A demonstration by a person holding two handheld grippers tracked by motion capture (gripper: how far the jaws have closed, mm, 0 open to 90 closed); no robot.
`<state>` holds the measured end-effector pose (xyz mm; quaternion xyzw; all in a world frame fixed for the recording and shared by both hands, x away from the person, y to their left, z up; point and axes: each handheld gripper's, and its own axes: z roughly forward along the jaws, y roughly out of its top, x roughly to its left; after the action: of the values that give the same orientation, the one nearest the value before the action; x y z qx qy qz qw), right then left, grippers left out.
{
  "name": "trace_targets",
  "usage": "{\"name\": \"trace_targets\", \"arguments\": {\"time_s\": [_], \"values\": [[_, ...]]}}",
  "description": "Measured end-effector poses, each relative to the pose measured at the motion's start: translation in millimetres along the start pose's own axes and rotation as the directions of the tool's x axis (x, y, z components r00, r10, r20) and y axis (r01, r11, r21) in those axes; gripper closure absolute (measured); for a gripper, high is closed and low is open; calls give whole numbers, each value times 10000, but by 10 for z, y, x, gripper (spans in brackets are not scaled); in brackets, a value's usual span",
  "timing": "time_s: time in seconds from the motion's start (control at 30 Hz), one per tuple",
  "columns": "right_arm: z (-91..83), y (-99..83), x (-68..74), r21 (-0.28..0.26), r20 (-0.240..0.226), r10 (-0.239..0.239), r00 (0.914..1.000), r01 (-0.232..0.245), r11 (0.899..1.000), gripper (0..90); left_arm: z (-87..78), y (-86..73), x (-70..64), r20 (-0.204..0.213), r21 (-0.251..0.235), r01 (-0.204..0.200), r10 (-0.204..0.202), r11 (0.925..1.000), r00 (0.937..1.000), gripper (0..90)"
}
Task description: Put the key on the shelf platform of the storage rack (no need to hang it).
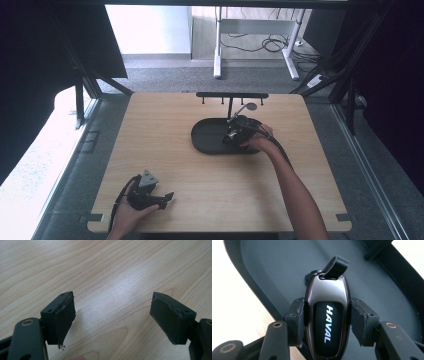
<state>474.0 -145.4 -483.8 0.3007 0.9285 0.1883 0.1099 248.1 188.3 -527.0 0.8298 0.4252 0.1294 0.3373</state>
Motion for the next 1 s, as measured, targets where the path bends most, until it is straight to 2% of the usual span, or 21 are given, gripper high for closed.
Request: {"name": "trace_targets", "arguments": {"time_s": [0.2, 0.53, 0.67, 0.73, 0.87, 0.93, 0.97, 1.0], "values": [[113, -56, -21, 389, 319, 19, 9995, -31, 9992, 491, 1, 0, -3, 5, -3, 1, -1, 10000, 10000, 206], [208, -104, -49, 482, 317, 101, 9994, -116, 9988, 479, 10, -2, -12, 19, 48, -2, 2, 10000, 10000, 205], [200, -111, -49, 483, 514, 136, 9986, -161, 9987, 400, 11, -1, -13, 46, 58, -22, 22, 10000, 10000, 205], [171, -116, -41, 384, 659, 195, 9976, -221, 9990, 377, 11, -2, -11, 23, 46, -23, 23, 10000, 10000, 205], [22, -120, -17, -164, 744, 564, 9956, -553, 9983, 359, 9, -2, -9, 11, 47, -50, 50, 10000, 10000, 206], [-85, -129, 7, -460, 730, 463, 9963, -430, 9980, 356, 9, -1, -10, 20, 69, -45, 45, 10000, 10000, 205], [-85, -129, 7, -460, 730, 463, 9963, -430, 9980, 356, 9, -1, -10, 20, 69, -45, 45, 10000, 10000, 205], [-178, -153, 48, -783, 659, 362, 9972, -310, 9965, 354, 10, -1, -13, 32, 56, -20, 20, 10000, 10000, 206]]}}
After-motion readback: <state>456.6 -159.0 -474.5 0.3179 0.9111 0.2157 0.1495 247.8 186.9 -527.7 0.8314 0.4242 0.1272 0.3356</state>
